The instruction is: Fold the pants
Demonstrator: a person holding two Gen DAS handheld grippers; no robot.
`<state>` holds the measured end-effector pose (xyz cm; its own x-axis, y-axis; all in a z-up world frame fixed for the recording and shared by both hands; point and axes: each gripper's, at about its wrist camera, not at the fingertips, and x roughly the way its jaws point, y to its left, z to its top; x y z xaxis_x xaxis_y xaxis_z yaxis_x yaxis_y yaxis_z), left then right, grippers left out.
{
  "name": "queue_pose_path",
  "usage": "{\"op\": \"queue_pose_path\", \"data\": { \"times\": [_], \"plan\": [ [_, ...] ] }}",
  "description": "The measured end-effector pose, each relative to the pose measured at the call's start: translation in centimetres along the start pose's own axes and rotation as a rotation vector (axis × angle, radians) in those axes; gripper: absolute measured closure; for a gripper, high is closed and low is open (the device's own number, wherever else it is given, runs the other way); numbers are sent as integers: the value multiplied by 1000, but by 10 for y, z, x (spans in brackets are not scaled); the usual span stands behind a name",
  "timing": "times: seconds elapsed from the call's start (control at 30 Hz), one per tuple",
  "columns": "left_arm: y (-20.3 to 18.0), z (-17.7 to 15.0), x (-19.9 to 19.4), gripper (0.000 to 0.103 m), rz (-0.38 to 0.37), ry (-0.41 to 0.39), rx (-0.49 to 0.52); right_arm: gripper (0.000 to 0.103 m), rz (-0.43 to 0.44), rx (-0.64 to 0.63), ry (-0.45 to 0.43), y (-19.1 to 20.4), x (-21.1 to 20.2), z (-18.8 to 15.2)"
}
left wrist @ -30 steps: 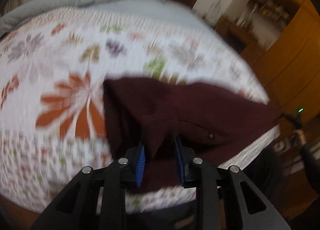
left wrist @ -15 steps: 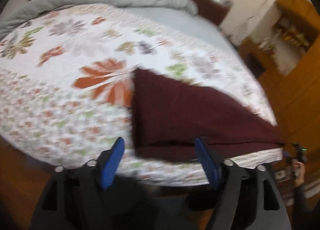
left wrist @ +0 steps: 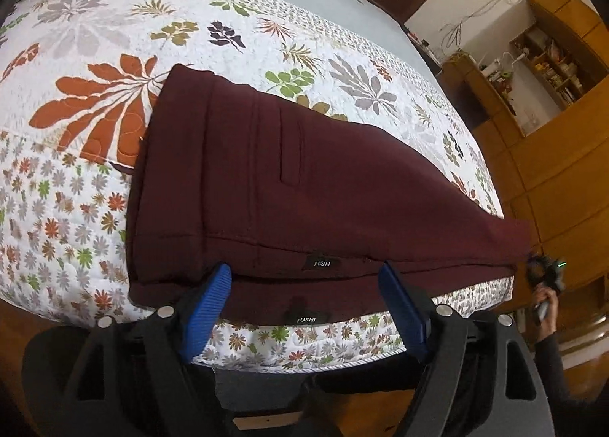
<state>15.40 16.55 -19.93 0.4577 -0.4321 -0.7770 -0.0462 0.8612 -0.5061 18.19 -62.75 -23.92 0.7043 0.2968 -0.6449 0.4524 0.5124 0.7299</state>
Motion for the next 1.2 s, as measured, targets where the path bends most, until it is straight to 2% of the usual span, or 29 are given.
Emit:
{"op": "queue_pose_path", "data": {
  "times": [0.03, 0.07, 0.13, 0.17, 0.2, 0.27, 0.33, 0.4, 0.5, 0.57, 0.63, 0.7, 0.77, 0.93, 1.0, 1.03, 1.07, 1.1, 1.13, 1.2],
  "plan": [
    [-1, 1, -1, 23, 5, -2, 3, 88, 17, 18, 3, -9, 4, -2],
    [-4, 1, -3, 23, 13, -4, 15, 85, 42, 22, -9, -10, 2, -4],
    [-13, 1, -9, 23, 23, -27, 48, 61, 75, 23, -38, 0, -7, -9],
    [-17, -1, -15, 23, 21, -41, 56, 40, 78, 18, -52, 6, -12, -12],
    [-19, -2, -19, 23, 16, -58, 60, 30, 55, 4, -86, 16, -22, -20],
    [-21, -4, -27, 23, -14, -96, 35, 29, 52, -15, -79, 31, -28, -36],
    [-15, -5, -32, 23, -76, -118, -36, 29, 105, -18, -56, 41, -29, -53],
    [-9, -5, -31, 23, -134, -124, -97, 29, 164, -16, 1, 53, -21, -79],
    [2, -4, -27, 23, -206, -133, -202, 26, 216, -16, 74, 72, -1, -115],
    [11, -4, -18, 23, -238, -110, -285, 23, 229, -17, 111, 83, 10, -131],
    [15, -4, -10, 23, -219, -86, -315, 22, 231, -22, 137, 95, 19, -146],
    [19, -6, 0, 23, -133, -38, -342, 20, 234, -22, 158, 104, 27, -155],
    [23, -11, 4, 23, -127, -7, -376, 20, 244, -22, 176, 106, 31, -158],
    [29, -1, 2, 23, -119, -69, -360, 20, 233, -68, 206, 123, 41, -182],
    [34, 4, 6, 24, -131, -70, -361, 20, 232, -67, 212, 126, 43, -184],
    [35, 6, 10, 38, -135, -61, -357, 20, 226, -71, 209, 129, 43, -185],
    [37, 6, 13, 60, -112, -57, -357, 20, 221, -72, 209, 126, 39, -187],
    [40, 6, 17, 86, -98, -50, -360, 20, 214, -70, 206, 125, 38, -186],
    [47, 3, 14, 88, -134, -74, -389, 20, 213, -65, 205, 123, 38, -186],
    [43, -1, 4, 90, -148, -115, -360, 20, 216, -69, 206, 126, 39, -187]
  ]
}}
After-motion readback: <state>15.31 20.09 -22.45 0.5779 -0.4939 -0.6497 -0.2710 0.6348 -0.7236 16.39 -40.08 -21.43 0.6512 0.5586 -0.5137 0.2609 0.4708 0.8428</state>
